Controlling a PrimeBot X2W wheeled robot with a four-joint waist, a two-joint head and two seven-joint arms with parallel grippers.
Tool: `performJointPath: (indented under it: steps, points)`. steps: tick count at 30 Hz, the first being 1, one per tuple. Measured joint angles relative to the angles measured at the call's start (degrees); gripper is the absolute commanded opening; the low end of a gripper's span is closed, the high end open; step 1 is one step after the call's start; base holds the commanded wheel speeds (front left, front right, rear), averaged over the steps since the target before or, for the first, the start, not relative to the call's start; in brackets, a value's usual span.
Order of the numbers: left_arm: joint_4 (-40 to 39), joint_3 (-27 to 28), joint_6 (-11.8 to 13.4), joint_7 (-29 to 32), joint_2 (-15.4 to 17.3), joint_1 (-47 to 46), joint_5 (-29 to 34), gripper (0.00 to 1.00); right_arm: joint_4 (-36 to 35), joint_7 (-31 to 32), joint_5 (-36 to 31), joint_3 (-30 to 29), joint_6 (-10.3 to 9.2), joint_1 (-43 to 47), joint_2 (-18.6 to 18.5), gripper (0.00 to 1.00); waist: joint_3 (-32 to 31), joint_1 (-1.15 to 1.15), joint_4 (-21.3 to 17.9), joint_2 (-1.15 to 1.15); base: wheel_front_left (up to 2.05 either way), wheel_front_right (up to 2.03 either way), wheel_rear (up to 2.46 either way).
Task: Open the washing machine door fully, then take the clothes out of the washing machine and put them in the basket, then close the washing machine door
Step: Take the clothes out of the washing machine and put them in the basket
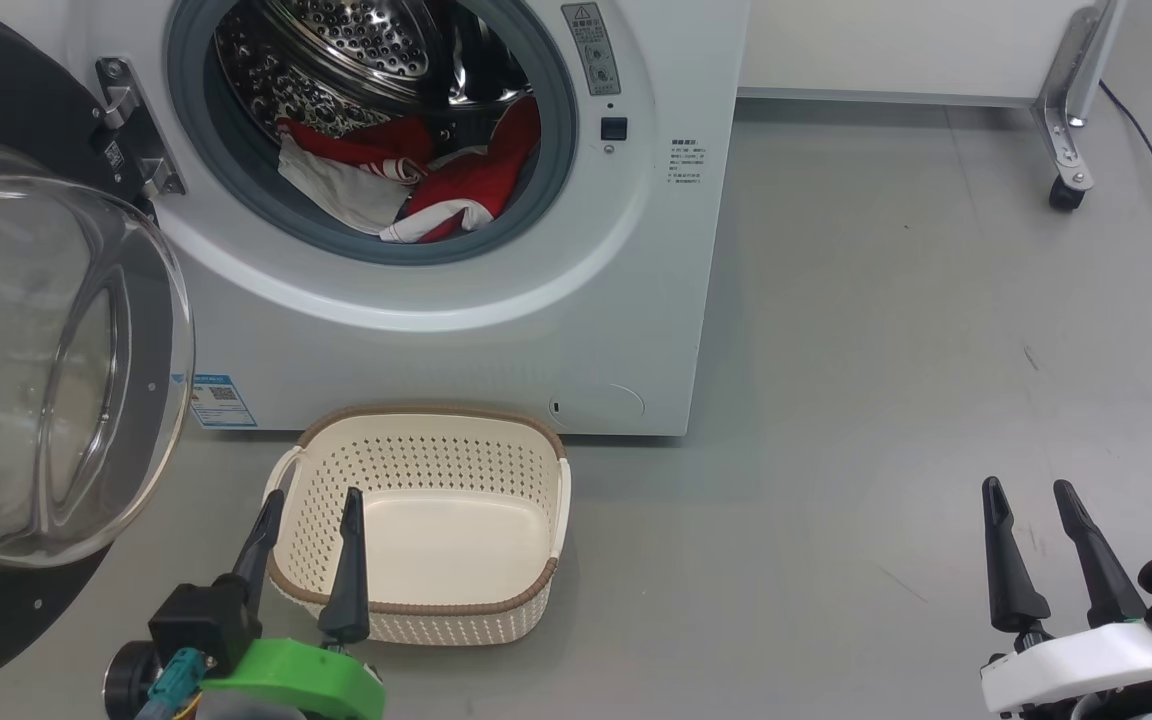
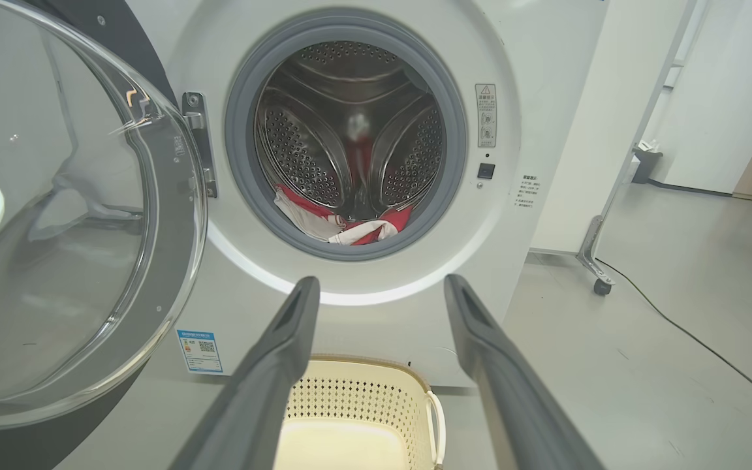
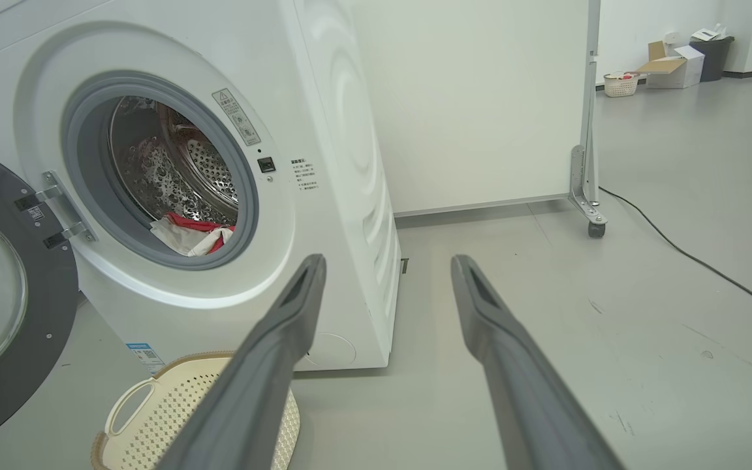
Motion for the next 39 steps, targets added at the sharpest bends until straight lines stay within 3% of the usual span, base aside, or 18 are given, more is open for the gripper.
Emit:
performJointPath:
  steps: [26, 39]
  points:
    - [-0.31, -1.32, 0.25, 0.00, 0.00, 0.02, -0.02, 1.00, -0.09, 0.00, -0.53, -0.30, 0.12, 0.00, 0.31, 1.00, -0.08, 0.00, 0.16, 0.00, 0.00, 0.00, 0.00]
    - [-2.41, -1.37, 0.23, 0.00, -0.01, 0.06, -3.50, 1.00, -0.10, 0.00, -0.64, -0.31, 0.15, 0.00, 0.74, 1.00, -0.07, 0.00, 0.40, 0.00, 0.04, -0.04, 0.00]
